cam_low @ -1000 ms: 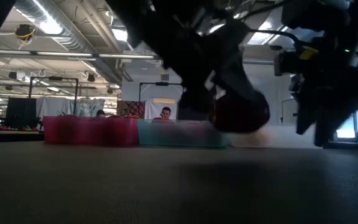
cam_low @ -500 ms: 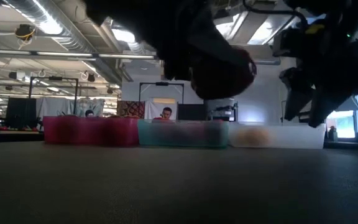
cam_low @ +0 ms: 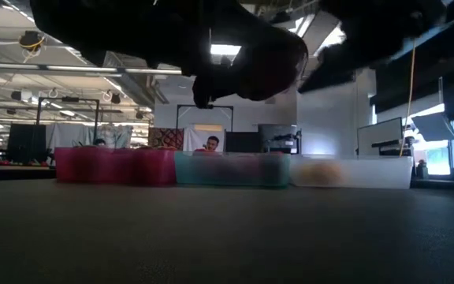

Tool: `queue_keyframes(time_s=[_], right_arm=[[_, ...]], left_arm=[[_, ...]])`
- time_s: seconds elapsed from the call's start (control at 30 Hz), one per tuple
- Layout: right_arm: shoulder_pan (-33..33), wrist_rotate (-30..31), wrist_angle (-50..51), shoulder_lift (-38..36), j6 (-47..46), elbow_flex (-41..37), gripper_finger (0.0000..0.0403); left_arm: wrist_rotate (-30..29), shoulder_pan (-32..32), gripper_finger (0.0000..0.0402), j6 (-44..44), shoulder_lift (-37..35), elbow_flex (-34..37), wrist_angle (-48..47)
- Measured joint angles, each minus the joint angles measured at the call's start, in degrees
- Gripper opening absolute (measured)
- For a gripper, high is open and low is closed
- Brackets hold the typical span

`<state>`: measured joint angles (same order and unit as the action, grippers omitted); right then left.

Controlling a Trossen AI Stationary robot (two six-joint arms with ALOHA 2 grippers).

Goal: Sort produce into baskets
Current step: Put the apple into the pink bin

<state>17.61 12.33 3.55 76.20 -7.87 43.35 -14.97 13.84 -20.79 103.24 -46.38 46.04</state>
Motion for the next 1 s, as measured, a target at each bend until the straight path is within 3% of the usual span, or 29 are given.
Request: queue_keyframes(time_s=[0.23,0.5,0.83,1.0], right_arm=[[0.0,-3.9,-10.1,0.0,2.7,0.0,0.0294],[0.0,-4.3,-13.5,0.0,5.1,0.0,0.0289],[-0.5,-4.4,-13.6,0.7,7.8,0.0,0.0171],[-0.4,-3.9,-13.7,1.1,8.8,0.0,0.0149]], left_arm=[[1.7,-0.2,0.0303,1.9,0.0,0.1,3.4],[2.2,-0.3,0.0318,1.9,0.0,0.1,4.9],[3.3,-0.3,0.0323,3.4,0.1,0.1,5.5],[3.3,-0.3,0.0323,4.6,0.2,0.1,5.0]])
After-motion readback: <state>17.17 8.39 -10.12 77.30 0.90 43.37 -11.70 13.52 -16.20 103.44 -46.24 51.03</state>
